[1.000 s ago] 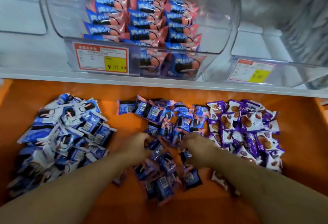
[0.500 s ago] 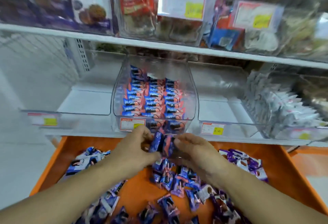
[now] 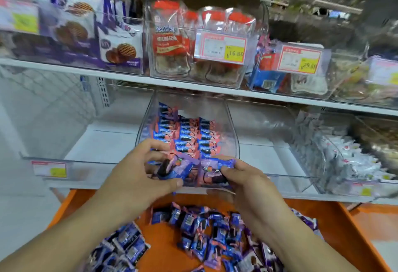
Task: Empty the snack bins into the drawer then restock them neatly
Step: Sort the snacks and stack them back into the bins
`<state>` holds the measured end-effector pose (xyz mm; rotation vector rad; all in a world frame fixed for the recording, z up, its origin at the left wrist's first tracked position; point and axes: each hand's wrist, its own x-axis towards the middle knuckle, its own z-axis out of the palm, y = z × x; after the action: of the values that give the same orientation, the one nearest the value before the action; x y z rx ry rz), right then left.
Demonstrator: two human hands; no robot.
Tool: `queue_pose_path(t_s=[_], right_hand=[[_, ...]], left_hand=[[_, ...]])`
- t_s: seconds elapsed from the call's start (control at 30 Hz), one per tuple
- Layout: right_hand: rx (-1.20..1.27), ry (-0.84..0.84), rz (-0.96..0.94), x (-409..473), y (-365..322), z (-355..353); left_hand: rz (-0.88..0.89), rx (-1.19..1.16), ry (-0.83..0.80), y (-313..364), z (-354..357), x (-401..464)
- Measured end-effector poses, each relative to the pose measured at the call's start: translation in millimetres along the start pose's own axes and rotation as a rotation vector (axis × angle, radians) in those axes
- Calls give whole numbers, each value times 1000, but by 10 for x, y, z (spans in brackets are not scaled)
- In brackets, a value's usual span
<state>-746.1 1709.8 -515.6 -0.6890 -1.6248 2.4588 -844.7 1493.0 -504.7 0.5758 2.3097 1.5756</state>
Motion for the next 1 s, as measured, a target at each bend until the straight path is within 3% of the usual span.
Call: queue_pose_path(t_s=[0.3,0.53,0.7,0.93,1.0], right_hand=[[-135,-77,-58,158,-70,94],[-417,-77,-178,168,-26,163],[-385,49,-186,177,19,175],[-319,-95,-200,90,-2,216],[-372,-54,-186,85,-4,245]], left_hand=[[37,120,-28,-43,-78,239],[0,-42,-66,-51,-106,245],[-37,-44,3,-146,-201,286],[48,15,28,-122,-281,265],[84,46,53,-115,-300,289]])
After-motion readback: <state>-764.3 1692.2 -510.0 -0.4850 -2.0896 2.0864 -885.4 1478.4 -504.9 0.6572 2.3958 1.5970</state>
